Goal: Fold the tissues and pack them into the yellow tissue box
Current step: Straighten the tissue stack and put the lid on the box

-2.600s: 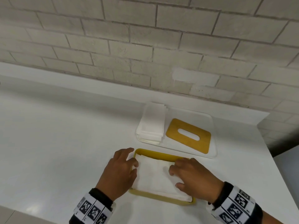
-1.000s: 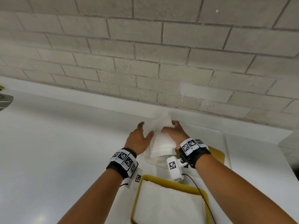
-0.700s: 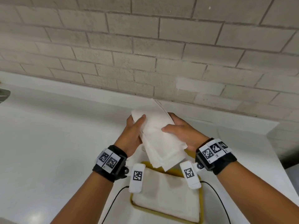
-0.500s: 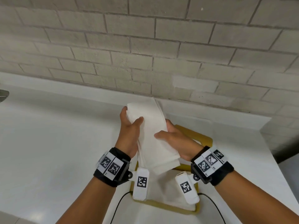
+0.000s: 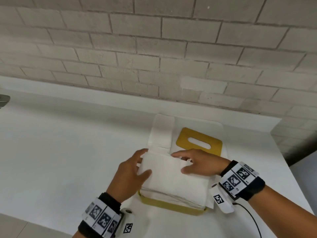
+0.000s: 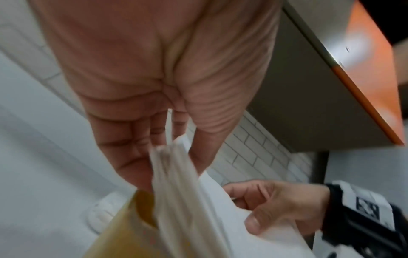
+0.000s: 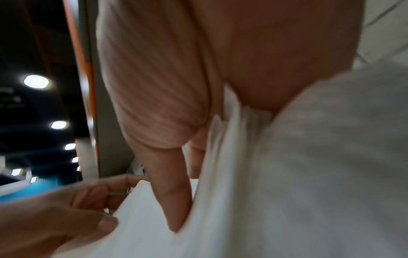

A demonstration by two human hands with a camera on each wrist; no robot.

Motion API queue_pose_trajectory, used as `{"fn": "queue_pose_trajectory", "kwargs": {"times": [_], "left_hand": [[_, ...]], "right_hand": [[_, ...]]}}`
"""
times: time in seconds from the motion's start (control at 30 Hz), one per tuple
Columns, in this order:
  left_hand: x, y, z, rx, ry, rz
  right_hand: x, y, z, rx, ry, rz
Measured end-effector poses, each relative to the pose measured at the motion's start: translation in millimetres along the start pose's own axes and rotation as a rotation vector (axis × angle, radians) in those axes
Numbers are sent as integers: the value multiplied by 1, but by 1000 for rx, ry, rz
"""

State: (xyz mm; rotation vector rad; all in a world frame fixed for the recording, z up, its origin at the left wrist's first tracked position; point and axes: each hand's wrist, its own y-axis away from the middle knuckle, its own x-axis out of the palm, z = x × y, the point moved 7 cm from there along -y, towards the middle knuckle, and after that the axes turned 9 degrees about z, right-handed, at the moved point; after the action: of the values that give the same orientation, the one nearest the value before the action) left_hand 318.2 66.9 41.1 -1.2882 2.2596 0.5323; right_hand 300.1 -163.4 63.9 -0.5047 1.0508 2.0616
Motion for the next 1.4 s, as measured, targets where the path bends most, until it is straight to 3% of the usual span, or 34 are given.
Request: {"fn": "queue_pose_trajectory", "kwargs": {"times": [0.2,0.3,0.43,0.53,0.67,0.8,0.9,1.07,1.2,1.33,1.4], "left_hand": [[17,3,4,37,-310,-34],[23,1,0,68,-524,-32],[22,0,3,82,-642,-55],[20,-3,5,115,-623,-57],[8,-5,9,128,-551,-30],[11,-4,18,164,-612,-6],[21,-9,23,167,-644,10],[30,-19,26,87,-627,46],[27,-13,26,90,-552,72],[23,4,37,13,-364,205],[28,8,40,-6,-403,267]], "right_hand": [[22,-15,-8,-77,10,36],[26,-20,-13,-89,44,-22],[36,-19,-17,-98,211,-118],[39,-10,-16,-81,254,-188],[17,35,-19,-79,229,-429],[36,70,-37,78,338,-258],[64,70,-48,81,387,-196],[78,58,-52,105,466,-422],[73,60,-44,133,478,-511],[59,74,-37,106,387,-565],[45,73,-44,75,281,-584]]}}
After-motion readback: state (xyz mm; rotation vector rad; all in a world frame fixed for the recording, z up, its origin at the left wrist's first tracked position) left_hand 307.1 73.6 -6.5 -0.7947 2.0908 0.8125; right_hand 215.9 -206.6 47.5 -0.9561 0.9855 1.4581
